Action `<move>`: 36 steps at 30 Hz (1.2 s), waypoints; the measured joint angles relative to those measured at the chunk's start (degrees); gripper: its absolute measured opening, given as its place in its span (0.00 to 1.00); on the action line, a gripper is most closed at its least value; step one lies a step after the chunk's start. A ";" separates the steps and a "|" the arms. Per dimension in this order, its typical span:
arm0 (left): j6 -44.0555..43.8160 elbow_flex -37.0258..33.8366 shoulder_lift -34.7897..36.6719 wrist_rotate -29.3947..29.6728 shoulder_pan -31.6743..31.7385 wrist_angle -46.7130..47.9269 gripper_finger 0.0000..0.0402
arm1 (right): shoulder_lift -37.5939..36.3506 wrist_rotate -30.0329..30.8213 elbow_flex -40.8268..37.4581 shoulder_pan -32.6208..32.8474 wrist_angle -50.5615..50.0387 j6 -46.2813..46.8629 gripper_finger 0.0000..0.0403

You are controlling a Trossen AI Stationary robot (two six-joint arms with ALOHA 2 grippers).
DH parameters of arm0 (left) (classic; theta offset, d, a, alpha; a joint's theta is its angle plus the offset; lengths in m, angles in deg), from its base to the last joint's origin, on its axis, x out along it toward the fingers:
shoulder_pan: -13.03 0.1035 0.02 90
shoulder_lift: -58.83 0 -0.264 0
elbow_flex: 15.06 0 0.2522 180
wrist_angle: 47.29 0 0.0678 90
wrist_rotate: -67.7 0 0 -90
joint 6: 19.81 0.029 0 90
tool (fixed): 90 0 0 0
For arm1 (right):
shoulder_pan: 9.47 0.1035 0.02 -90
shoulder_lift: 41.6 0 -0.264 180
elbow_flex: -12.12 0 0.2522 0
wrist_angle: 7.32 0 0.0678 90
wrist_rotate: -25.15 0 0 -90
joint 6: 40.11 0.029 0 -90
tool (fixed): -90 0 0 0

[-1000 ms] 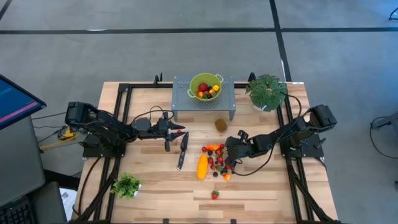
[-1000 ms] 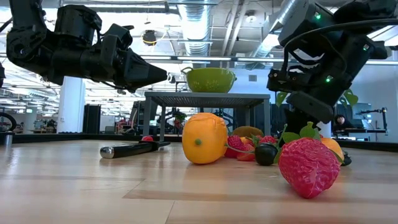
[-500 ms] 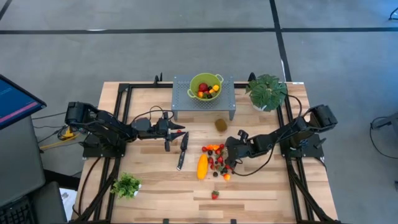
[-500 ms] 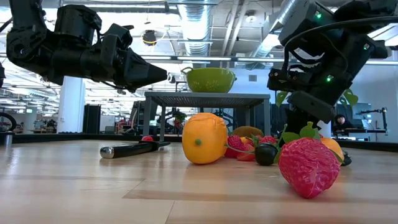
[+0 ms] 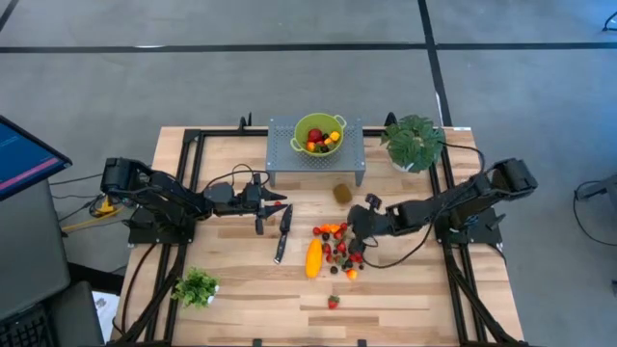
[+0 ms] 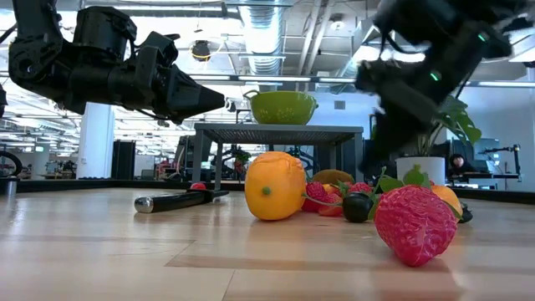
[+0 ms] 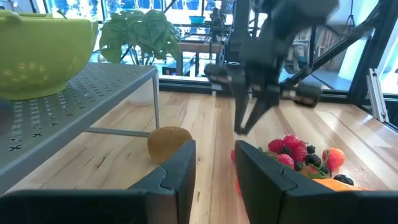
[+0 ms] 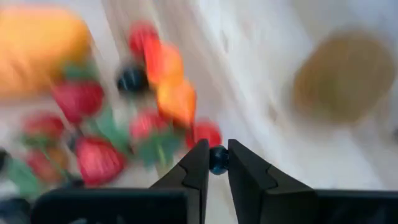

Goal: Pick & Place Fruit
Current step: Put the blueberry into the green strainer bowl on the shelf

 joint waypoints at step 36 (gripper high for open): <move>0.01 0.00 0.01 -0.04 0.00 -0.44 0.26 | 1.13 -3.23 19.03 -30.58 15.08 -25.57 0.14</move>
